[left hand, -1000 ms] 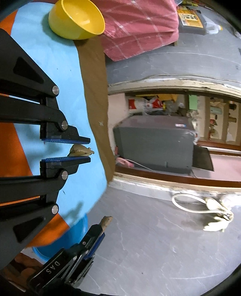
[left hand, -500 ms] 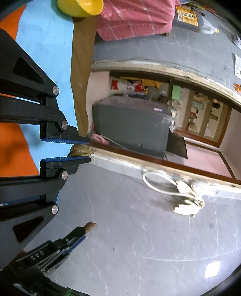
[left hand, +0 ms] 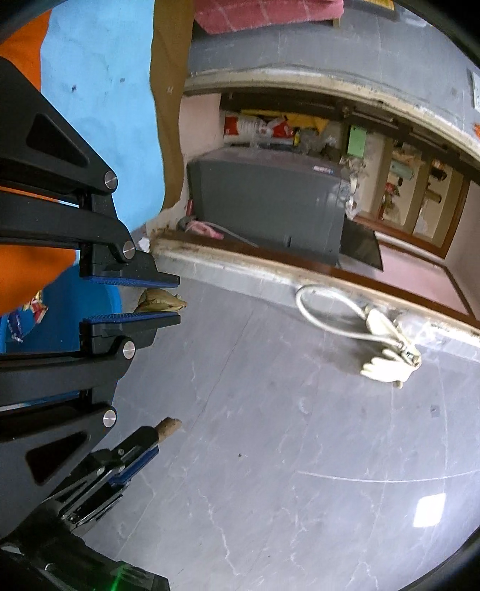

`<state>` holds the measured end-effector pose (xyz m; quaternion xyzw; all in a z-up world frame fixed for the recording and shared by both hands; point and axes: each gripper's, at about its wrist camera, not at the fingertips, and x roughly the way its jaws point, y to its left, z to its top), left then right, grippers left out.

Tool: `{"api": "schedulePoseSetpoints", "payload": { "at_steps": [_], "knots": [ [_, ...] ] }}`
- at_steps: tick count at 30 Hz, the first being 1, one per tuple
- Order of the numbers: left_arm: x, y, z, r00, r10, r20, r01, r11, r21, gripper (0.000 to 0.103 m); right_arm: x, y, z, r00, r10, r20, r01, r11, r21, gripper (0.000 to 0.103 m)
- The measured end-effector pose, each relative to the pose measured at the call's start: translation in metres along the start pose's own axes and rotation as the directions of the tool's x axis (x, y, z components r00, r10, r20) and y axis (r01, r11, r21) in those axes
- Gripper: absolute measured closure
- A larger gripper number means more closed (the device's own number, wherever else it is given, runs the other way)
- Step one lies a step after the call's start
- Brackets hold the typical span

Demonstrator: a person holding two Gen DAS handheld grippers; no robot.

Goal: Collect trash
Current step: 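Lift the tan lump and brown stick and carry both over the blue bucket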

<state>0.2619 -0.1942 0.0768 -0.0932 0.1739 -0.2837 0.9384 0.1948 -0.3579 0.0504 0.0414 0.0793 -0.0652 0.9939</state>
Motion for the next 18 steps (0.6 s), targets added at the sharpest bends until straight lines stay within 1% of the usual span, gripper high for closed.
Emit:
{"api": "schedulePoseSetpoints", "payload": {
  "at_steps": [4, 7, 10, 13, 16, 18],
  "knots": [
    [0.012, -0.005, -0.006, 0.999, -0.013, -0.040, 0.013, 1.000, -0.001, 0.093, 0.005, -0.010, -0.005, 0.999, -0.028, -0.043, 0.028, 1.000, 0.010, 0.081],
    [0.023, -0.006, -0.011, 0.996, -0.024, -0.087, 0.023, 1.000, -0.004, 0.093, 0.010, -0.015, -0.007, 0.997, -0.040, -0.070, 0.042, 0.999, 0.020, 0.081],
    [0.039, -0.008, -0.020, 0.986, -0.037, -0.162, 0.037, 0.999, -0.003, 0.093, 0.017, -0.020, -0.011, 0.993, -0.047, -0.110, 0.051, 0.998, 0.032, 0.081],
    [0.053, -0.010, -0.031, 0.973, -0.029, -0.228, 0.030, 1.000, 0.001, 0.093, 0.025, -0.026, -0.016, 0.987, -0.052, -0.151, 0.059, 0.997, 0.042, 0.081],
    [0.063, -0.010, -0.041, 0.962, -0.034, -0.272, 0.031, 0.999, -0.014, 0.093, 0.031, -0.030, -0.020, 0.981, -0.054, -0.186, 0.065, 0.997, 0.052, 0.081],
    [0.066, -0.009, -0.047, 0.958, -0.028, -0.287, 0.024, 1.000, -0.016, 0.093, 0.033, -0.032, -0.022, 0.978, -0.056, -0.199, 0.068, 0.996, 0.055, 0.081]
  ]
}}
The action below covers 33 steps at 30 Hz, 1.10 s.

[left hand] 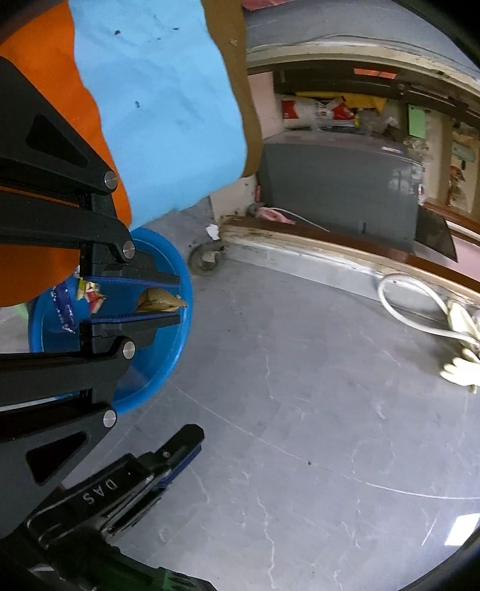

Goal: Collect trash
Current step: 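Lift the tan lump and brown stick and carry both over the blue bucket, then open both tools over the blue bucket to drop the lump and stick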

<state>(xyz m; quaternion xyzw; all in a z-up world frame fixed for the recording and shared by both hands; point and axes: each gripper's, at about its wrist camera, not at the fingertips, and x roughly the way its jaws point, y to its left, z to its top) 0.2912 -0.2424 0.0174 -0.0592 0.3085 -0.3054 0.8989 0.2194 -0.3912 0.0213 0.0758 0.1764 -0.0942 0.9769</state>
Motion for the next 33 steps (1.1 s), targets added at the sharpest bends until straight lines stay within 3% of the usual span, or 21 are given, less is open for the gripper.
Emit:
{"api": "schedulePoseSetpoints", "payload": {
  "at_steps": [9, 12, 15, 33],
  "knots": [
    [0.014, 0.004, -0.011, 0.999, 0.022, -0.048, -0.022, 1.000, 0.010, 0.091, 0.010, -0.004, -0.003, 0.999, -0.007, -0.053, 0.008, 1.000, 0.015, 0.079],
    [0.015, 0.004, -0.011, 0.998, 0.032, -0.048, -0.031, 0.999, 0.008, 0.083, 0.011, -0.006, -0.004, 0.998, -0.006, -0.062, 0.007, 1.000, 0.020, 0.078],
    [0.012, 0.007, -0.009, 0.999, 0.046, -0.028, -0.046, 0.999, -0.004, 0.069, 0.012, -0.008, -0.004, 0.998, -0.008, -0.065, 0.009, 1.000, 0.025, 0.069],
    [-0.011, 0.023, -0.003, 0.996, 0.092, 0.021, -0.092, 0.996, -0.023, 0.047, 0.009, -0.011, -0.004, 0.999, -0.004, -0.044, 0.005, 0.999, 0.041, 0.033]
  ]
}}
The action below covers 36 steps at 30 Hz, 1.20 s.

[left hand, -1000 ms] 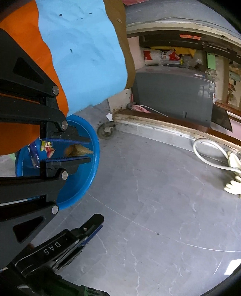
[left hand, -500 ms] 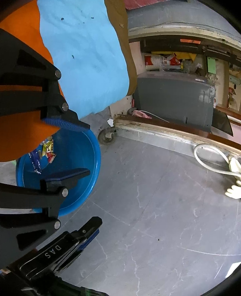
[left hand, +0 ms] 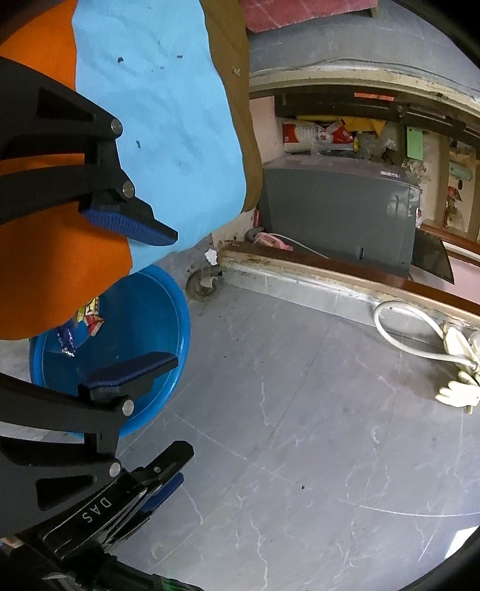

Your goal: Collect trash

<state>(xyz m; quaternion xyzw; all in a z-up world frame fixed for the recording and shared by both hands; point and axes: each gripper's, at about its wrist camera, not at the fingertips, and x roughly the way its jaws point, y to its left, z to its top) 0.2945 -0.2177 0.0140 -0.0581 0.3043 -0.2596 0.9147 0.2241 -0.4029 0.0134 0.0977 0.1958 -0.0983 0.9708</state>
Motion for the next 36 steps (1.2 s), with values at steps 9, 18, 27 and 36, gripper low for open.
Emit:
{"api": "schedulePoseSetpoints", "payload": {
  "at_steps": [9, 18, 27, 36],
  "knots": [
    [-0.014, 0.009, -0.001, 0.998, 0.059, 0.038, -0.059, 0.998, 0.002, 0.025, -0.001, -0.002, 0.002, 1.000, -0.012, 0.016, 0.012, 1.000, 0.003, 0.010],
    [-0.036, 0.028, -0.004, 0.983, 0.143, 0.111, -0.141, 0.990, -0.031, 0.004, 0.000, 0.001, 0.003, 0.999, -0.029, 0.024, 0.030, 0.999, -0.018, 0.000],
    [-0.065, 0.048, -0.010, 0.964, 0.208, 0.167, -0.203, 0.978, -0.044, 0.003, -0.003, 0.016, 0.001, 0.998, -0.047, 0.033, 0.049, 0.996, -0.074, 0.000],
    [-0.092, 0.053, -0.023, 0.954, 0.225, 0.199, -0.220, 0.974, -0.046, 0.003, -0.025, 0.027, 0.000, 0.996, -0.043, 0.079, 0.050, 0.994, -0.094, 0.000]
  ]
}}
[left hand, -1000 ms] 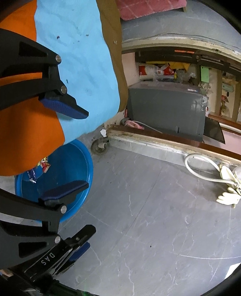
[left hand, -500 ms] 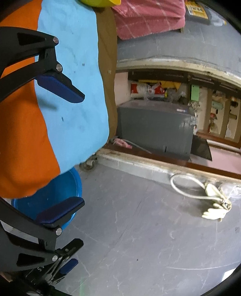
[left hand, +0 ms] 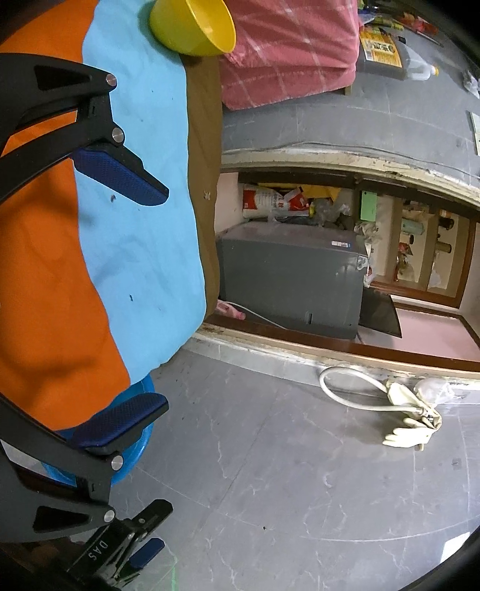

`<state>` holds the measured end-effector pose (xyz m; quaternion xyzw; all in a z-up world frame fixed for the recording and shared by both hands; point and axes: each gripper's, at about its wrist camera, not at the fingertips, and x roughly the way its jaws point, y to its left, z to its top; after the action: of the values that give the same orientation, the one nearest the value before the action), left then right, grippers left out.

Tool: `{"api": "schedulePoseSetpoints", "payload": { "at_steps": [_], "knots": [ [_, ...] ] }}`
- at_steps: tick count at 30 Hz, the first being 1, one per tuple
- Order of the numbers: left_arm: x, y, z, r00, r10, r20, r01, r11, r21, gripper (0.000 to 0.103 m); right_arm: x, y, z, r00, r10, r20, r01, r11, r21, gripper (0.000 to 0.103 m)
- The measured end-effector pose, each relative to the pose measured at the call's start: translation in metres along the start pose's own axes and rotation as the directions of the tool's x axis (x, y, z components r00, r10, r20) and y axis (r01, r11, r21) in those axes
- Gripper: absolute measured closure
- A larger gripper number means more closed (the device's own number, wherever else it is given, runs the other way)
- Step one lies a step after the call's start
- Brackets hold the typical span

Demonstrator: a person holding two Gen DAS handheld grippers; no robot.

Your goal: Collect trash

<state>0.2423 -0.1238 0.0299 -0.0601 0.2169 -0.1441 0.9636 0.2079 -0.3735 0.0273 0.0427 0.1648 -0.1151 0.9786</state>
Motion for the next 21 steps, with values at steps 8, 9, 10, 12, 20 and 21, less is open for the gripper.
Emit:
{"api": "schedulePoseSetpoints", "payload": {
  "at_steps": [8, 9, 10, 12, 20, 21],
  "knots": [
    [-0.029, 0.007, -0.003, 0.999, 0.006, 0.038, -0.007, 1.000, 0.007, 0.003, -0.033, 0.007, -0.004, 0.998, 0.012, 0.055, -0.010, 1.000, -0.020, 0.000],
    [-0.033, 0.008, -0.004, 0.999, 0.007, 0.042, -0.008, 1.000, 0.009, 0.003, -0.039, 0.008, -0.004, 0.998, 0.013, 0.065, -0.012, 1.000, -0.023, 0.000],
    [-0.038, 0.009, -0.005, 0.999, 0.009, 0.048, -0.009, 1.000, 0.015, 0.002, -0.043, 0.010, -0.004, 0.997, 0.016, 0.076, -0.014, 1.000, -0.026, 0.000],
    [-0.047, 0.010, -0.007, 0.998, 0.013, 0.059, -0.014, 1.000, 0.018, 0.002, -0.054, 0.013, -0.002, 0.995, 0.026, 0.100, -0.023, 0.999, -0.031, 0.000],
    [-0.091, 0.024, -0.015, 0.992, 0.067, 0.109, -0.069, 0.998, 0.013, 0.002, -0.092, 0.030, -0.006, 0.984, 0.073, 0.160, -0.066, 0.997, -0.046, 0.000],
    [-0.095, 0.024, -0.015, 0.990, 0.079, 0.115, -0.081, 0.997, 0.018, 0.002, -0.095, 0.032, -0.006, 0.983, 0.079, 0.164, -0.072, 0.996, -0.050, 0.000]
  ]
}}
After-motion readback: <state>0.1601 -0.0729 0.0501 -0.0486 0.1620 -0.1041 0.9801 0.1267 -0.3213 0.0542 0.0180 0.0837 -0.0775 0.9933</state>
